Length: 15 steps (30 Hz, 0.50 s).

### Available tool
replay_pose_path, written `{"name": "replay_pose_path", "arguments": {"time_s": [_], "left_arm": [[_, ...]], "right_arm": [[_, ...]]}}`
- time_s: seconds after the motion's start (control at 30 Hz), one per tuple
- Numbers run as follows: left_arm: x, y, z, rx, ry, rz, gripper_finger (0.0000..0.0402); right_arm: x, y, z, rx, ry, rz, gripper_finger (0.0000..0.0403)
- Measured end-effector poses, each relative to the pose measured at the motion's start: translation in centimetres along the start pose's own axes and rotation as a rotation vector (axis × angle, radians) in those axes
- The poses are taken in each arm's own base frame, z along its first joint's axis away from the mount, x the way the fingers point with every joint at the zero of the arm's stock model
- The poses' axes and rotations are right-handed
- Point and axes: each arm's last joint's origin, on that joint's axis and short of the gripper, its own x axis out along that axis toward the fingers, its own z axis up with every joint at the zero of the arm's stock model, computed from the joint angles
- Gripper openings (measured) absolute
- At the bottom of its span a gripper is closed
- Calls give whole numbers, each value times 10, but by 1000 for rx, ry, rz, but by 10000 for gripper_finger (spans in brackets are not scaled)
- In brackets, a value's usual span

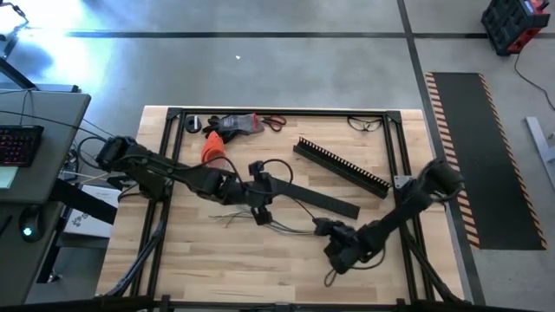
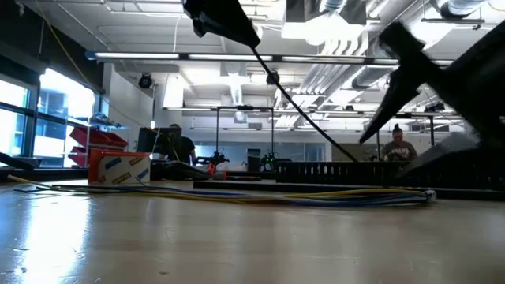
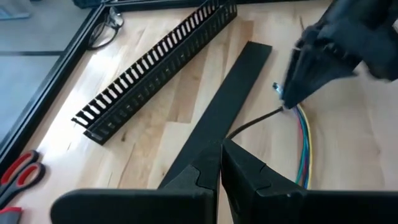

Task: Ziptie cables
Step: Wrap the colored cables with the black zip tie

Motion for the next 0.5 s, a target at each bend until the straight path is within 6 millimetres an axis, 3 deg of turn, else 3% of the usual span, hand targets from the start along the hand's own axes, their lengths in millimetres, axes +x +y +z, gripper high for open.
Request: {"name": "replay_pose_path", "arguments": {"time_s": [0.23, 0.5], "left_arm": [[3, 7, 1, -14, 4, 14, 0], [4, 8, 1, -16, 5, 15, 0]], "right_arm": [[26, -11, -14, -74, -25, 116, 192], [34, -22, -10, 17, -149, 116, 127]]}}
